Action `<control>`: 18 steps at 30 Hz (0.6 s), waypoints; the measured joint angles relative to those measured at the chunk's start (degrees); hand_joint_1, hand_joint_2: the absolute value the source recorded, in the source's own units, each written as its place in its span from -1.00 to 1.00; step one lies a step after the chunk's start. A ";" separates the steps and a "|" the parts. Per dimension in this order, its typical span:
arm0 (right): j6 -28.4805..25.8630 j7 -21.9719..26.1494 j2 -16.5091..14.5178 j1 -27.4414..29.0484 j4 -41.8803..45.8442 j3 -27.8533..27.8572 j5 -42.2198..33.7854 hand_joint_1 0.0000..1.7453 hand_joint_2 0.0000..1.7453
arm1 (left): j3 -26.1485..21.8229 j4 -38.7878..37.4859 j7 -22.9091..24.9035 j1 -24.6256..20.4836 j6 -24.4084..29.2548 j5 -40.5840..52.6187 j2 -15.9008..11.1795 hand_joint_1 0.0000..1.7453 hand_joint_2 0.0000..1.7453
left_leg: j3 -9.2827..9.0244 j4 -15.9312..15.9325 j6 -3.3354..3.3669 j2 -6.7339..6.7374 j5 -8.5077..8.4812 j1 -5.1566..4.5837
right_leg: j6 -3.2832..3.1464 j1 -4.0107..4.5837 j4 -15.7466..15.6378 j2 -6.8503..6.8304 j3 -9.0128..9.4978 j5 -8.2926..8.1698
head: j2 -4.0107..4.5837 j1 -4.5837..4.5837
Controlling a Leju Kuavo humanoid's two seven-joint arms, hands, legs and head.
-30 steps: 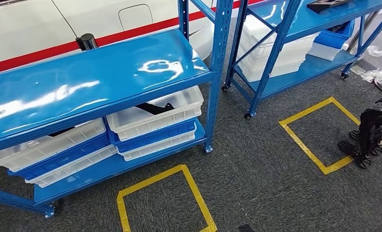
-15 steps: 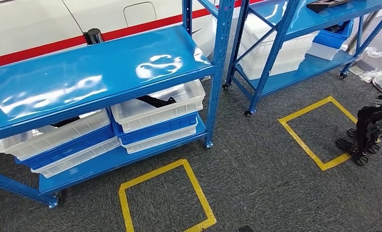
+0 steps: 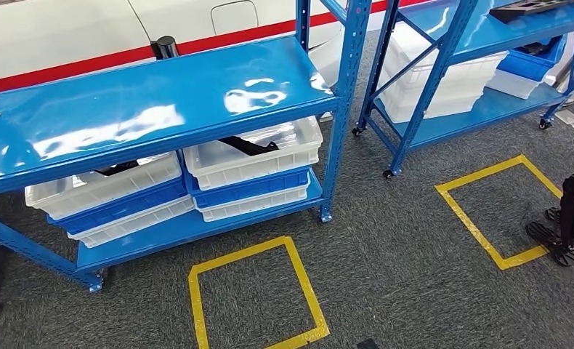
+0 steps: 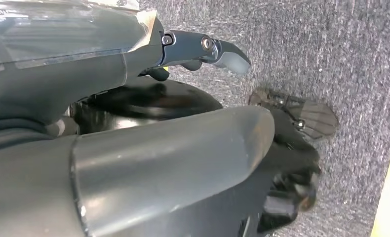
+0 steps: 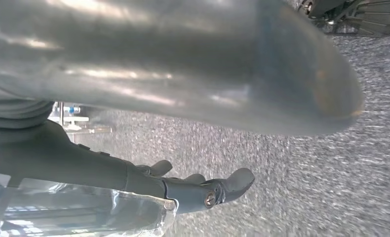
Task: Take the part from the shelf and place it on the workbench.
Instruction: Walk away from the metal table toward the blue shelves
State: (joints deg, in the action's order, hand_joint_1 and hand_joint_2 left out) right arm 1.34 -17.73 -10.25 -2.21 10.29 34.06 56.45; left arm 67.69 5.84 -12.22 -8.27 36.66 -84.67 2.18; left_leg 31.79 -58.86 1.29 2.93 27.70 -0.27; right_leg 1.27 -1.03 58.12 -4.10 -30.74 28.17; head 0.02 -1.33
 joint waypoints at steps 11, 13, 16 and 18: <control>-0.01 0.14 0.49 0.22 0.00 0.00 0.05 -1.00 -1.00 | 0.00 0.02 -0.04 0.02 0.06 -0.11 0.23 -1.00 -1.00 | 0.50 2.31 2.16 -4.39 -2.14 -0.19 | 1.61 -0.13 15.32 3.86 -7.20 6.01 | 0.00 -0.17; -0.01 0.14 0.63 0.19 0.00 0.01 0.05 -1.00 -1.00 | 0.00 0.02 -0.04 0.02 0.06 -0.14 0.26 -1.00 -1.00 | 0.52 2.02 1.90 -5.44 -2.12 -0.10 | 2.75 -0.35 7.79 4.44 -3.52 2.74 | 0.00 -0.18; 0.00 0.21 0.60 0.02 0.00 -0.01 0.05 -1.00 -1.00 | 0.00 0.02 -0.04 0.01 0.07 -0.19 0.27 -1.00 -1.00 | 1.30 1.00 1.00 -6.60 -1.89 -0.41 | 2.43 -0.52 0.28 5.76 -0.10 0.38 | 0.00 -0.16; 0.01 0.26 0.50 0.01 0.00 0.01 0.07 -1.00 -1.00 | 0.00 0.01 -0.04 0.03 0.08 -0.25 0.19 -1.00 -1.00 | 1.72 0.86 0.46 -7.03 -2.01 -0.33 | 1.49 -0.54 0.17 5.30 -0.10 0.16 | 0.00 -0.13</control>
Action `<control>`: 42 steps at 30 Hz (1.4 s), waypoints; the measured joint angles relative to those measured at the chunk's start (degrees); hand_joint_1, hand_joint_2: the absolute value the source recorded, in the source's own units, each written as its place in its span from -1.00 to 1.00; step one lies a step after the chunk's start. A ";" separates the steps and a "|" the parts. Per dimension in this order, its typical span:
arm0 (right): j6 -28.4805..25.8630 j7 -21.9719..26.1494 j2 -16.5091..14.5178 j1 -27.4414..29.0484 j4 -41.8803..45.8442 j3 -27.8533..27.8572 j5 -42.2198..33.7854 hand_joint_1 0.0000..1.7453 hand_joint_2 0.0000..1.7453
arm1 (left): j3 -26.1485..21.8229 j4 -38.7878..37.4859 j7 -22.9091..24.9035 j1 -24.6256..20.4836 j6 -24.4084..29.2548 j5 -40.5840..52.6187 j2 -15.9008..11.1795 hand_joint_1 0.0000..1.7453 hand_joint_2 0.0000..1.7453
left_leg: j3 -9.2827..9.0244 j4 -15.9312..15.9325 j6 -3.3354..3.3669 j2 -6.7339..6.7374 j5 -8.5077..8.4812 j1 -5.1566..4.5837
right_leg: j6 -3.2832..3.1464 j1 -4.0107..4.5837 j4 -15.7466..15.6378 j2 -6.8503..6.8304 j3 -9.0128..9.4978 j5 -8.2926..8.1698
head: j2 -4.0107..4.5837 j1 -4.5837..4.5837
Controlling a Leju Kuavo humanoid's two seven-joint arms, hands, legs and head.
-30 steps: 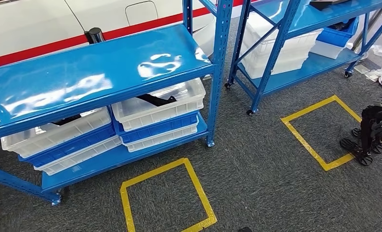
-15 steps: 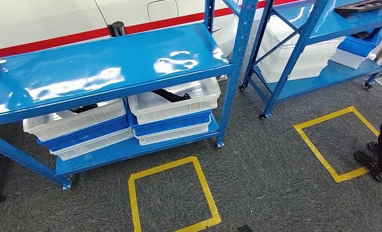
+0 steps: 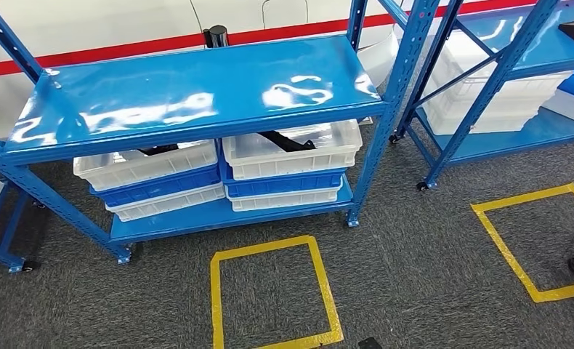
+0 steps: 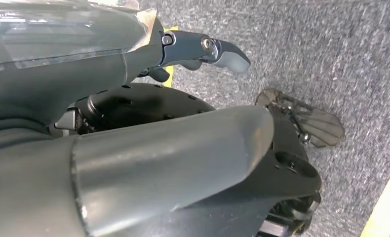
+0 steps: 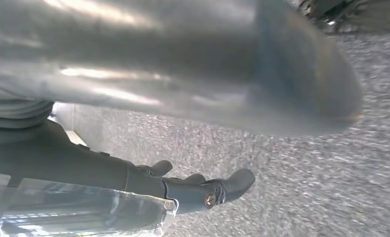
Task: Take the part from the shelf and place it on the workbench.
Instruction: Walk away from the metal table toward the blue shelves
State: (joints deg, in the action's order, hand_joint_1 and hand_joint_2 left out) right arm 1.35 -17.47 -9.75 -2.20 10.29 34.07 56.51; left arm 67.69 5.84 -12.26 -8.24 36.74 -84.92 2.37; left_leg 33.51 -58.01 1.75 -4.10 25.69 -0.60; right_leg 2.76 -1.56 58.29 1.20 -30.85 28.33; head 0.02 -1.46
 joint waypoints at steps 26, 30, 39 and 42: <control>-1.96 2.51 0.26 0.15 0.02 0.07 0.14 -1.00 0.50 | 0.00 0.02 0.94 -0.01 0.10 -0.40 0.08 -1.00 1.00 | -0.59 0.45 1.33 2.29 0.09 0.04 | 1.23 0.42 5.98 -1.39 -3.63 1.88 | 0.00 -0.09; -3.98 6.93 0.12 -0.04 0.02 -0.23 1.84 -1.00 1.00 | -0.01 -0.01 1.04 0.02 0.70 -1.21 0.02 -1.00 1.00 | -0.15 -0.31 1.64 1.95 0.67 -0.46 | 0.40 0.29 -0.24 -1.24 -0.80 -0.58 | 0.00 0.04; -4.89 9.56 0.97 0.49 0.50 -4.44 -2.47 -1.00 1.00 | -5.65 1.21 2.24 1.34 -1.57 6.03 0.05 -1.00 1.00 | -0.47 0.38 1.31 2.01 0.34 -0.43 | 0.16 0.54 -0.22 -1.22 -0.86 -0.57 | 0.00 0.04; -4.80 10.01 1.52 0.98 0.97 -6.01 -5.44 -1.00 1.00 | -8.80 1.90 2.78 2.08 -3.31 10.37 0.13 -1.00 1.00 | -0.47 0.40 0.69 2.02 0.39 -0.41 | 0.02 0.58 -0.20 -1.22 -0.86 -0.49 | 0.00 0.04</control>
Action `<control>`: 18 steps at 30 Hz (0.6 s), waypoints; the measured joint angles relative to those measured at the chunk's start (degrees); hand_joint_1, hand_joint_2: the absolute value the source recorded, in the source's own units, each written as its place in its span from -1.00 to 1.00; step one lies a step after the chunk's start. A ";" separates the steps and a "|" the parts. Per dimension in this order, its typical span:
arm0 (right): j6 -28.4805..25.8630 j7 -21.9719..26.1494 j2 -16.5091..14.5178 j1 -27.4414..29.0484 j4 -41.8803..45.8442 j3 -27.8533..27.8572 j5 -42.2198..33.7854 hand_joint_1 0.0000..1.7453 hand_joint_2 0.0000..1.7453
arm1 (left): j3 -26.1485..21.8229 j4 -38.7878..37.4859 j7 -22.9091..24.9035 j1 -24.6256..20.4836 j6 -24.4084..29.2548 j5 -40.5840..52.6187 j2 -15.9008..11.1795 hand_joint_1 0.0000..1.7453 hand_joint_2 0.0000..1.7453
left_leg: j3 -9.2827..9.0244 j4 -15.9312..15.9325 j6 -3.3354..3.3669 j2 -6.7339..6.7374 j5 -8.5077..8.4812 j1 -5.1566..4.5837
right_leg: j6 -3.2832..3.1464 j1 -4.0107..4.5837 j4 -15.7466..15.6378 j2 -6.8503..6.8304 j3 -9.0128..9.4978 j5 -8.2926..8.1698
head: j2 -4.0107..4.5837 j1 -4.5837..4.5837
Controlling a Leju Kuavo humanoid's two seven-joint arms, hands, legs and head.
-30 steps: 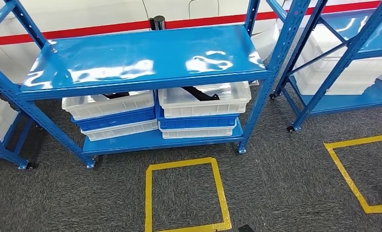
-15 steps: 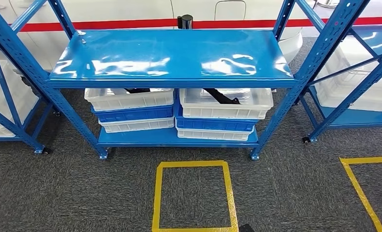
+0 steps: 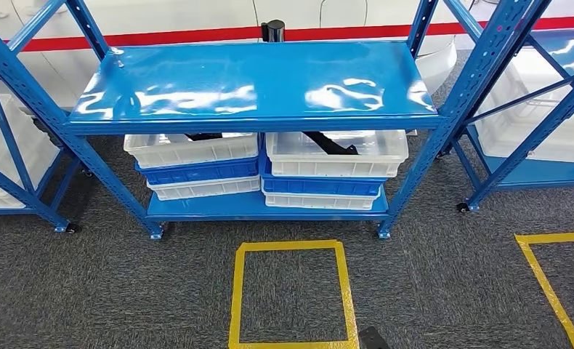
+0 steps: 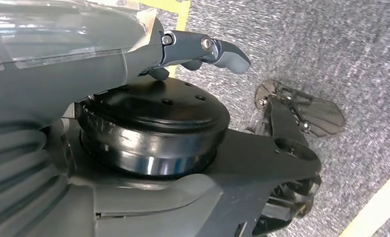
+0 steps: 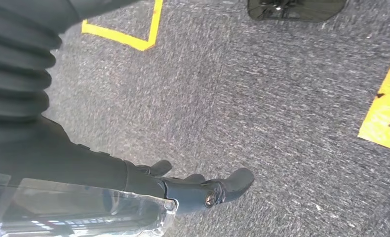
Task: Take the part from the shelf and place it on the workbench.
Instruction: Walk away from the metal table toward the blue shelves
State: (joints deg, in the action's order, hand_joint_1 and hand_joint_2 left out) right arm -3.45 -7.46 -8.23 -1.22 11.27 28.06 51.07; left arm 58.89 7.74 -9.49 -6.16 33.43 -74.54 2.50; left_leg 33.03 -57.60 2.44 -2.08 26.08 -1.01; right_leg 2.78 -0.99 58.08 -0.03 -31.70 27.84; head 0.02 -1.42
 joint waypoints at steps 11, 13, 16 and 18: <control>0.80 1.54 1.70 2.04 1.92 -5.70 -10.82 -1.00 1.00 | -11.72 2.59 1.82 3.99 -6.93 16.03 -0.03 -1.00 1.00 | 0.02 -0.02 -0.10 0.02 0.04 -0.51 | 0.01 -0.45 -0.03 0.01 -0.01 0.02 | 0.00 -0.02; 0.87 1.76 2.00 2.43 2.32 -6.75 -12.81 -1.00 1.00 | -13.91 3.15 2.17 4.75 -8.21 18.94 -0.04 -1.00 1.00 | 0.01 -0.03 -0.08 0.03 0.04 -0.59 | 0.02 -0.53 -0.03 0.01 -0.01 0.02 | 0.00 -0.02; 0.98 2.25 2.44 3.02 2.91 -8.32 -15.78 -1.00 1.00 | -17.28 4.02 2.74 5.82 -10.16 23.19 -0.09 -1.00 1.00 | 0.01 -0.03 -0.07 0.03 0.05 -0.64 | 0.03 -0.60 -0.03 0.01 -0.01 0.01 | 0.00 -0.02; 1.09 2.49 2.73 3.39 3.28 -9.36 -17.73 -1.00 1.00 | -19.49 4.57 3.09 6.43 -11.48 26.04 -0.13 -1.00 0.50 | 0.01 -0.03 -0.07 0.03 0.05 -0.65 | 0.03 -0.62 -0.03 0.01 -0.02 0.01 | 0.00 -0.02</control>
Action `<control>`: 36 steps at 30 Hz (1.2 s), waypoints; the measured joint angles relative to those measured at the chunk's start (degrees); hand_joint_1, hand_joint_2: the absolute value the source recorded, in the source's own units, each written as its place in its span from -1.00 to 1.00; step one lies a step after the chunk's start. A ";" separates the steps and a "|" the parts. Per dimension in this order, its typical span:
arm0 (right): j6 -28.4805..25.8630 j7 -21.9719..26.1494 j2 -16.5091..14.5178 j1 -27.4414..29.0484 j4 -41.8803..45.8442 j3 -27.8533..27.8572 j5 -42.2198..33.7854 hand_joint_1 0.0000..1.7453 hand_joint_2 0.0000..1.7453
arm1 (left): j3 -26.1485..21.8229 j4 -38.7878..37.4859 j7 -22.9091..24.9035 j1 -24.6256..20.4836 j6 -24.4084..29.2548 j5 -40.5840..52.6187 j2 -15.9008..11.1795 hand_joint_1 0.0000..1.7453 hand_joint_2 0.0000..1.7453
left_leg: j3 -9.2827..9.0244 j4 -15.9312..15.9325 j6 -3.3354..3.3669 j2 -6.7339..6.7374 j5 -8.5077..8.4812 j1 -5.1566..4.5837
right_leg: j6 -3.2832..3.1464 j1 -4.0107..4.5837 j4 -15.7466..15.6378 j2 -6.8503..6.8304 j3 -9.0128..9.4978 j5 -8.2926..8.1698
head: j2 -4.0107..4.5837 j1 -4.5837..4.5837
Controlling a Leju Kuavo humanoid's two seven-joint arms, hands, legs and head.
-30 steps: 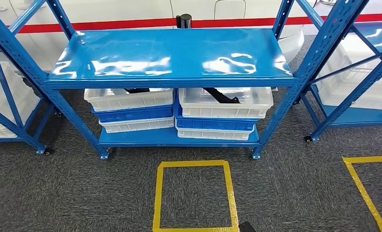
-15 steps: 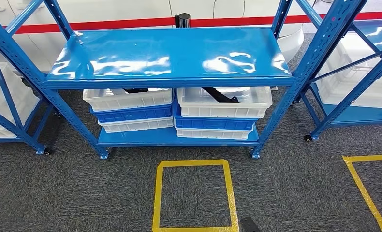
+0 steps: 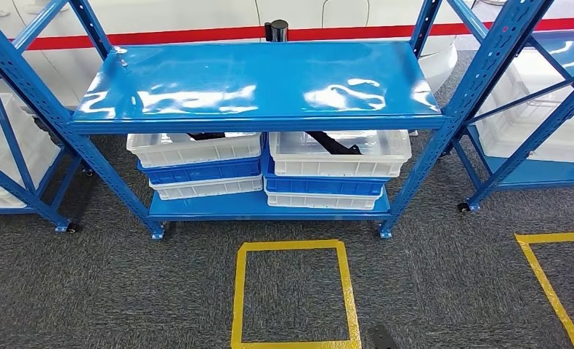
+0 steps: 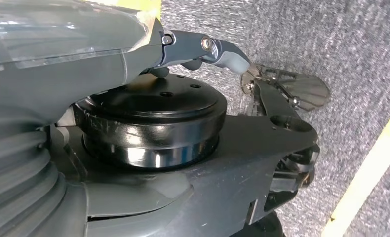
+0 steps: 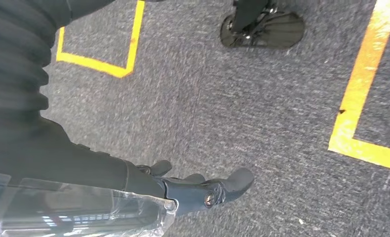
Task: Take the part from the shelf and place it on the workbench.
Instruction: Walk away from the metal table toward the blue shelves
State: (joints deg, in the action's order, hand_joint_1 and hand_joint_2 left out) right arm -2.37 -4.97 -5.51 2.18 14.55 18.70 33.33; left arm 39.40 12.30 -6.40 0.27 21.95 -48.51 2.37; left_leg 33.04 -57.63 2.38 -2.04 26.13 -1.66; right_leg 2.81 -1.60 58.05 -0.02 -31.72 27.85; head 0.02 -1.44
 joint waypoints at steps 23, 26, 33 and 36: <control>1.62 3.15 3.60 4.37 4.25 -11.85 -22.49 -1.00 1.00 | -25.73 6.13 4.13 5.70 -14.78 32.90 -1.31 -1.00 -1.00 | 0.01 0.00 0.01 0.02 0.01 0.00 | 0.00 0.00 0.00 0.00 -0.02 0.01 | 0.00 0.00; 1.77 3.55 4.02 4.91 4.75 -13.34 -25.49 -1.00 1.00 | -28.93 6.90 4.69 6.43 -16.68 37.22 -1.58 -1.00 -1.00 | 0.01 0.00 0.01 0.02 0.02 0.00 | 0.00 0.00 0.00 0.00 -0.02 0.01 | 0.00 0.00; 2.07 4.45 4.84 5.89 5.72 -16.19 -32.03 -1.00 1.00 | -35.17 8.37 5.87 7.78 -20.97 46.76 -2.07 -1.00 -1.00 | 0.01 0.01 0.02 0.04 0.02 0.01 | 0.00 0.00 0.00 0.00 -0.04 0.01 | 0.00 0.00; 2.26 4.64 5.02 6.03 5.93 -16.84 -32.96 -1.00 1.00 | -36.45 8.65 6.09 7.95 -21.55 48.15 -2.16 -1.00 -1.00 | 0.01 0.01 0.02 0.03 0.02 0.01 | 0.00 0.00 0.00 0.00 -0.05 0.01 | 0.00 0.00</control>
State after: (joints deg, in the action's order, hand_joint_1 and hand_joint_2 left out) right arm -0.10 -0.33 -0.49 8.21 20.47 1.87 0.37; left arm 2.95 20.96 -0.31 8.22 0.40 -0.35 0.21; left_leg 33.05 -57.63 2.39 -2.01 26.16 -1.66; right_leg 2.81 -1.60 58.05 -0.02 -31.77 27.86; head 0.02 -1.44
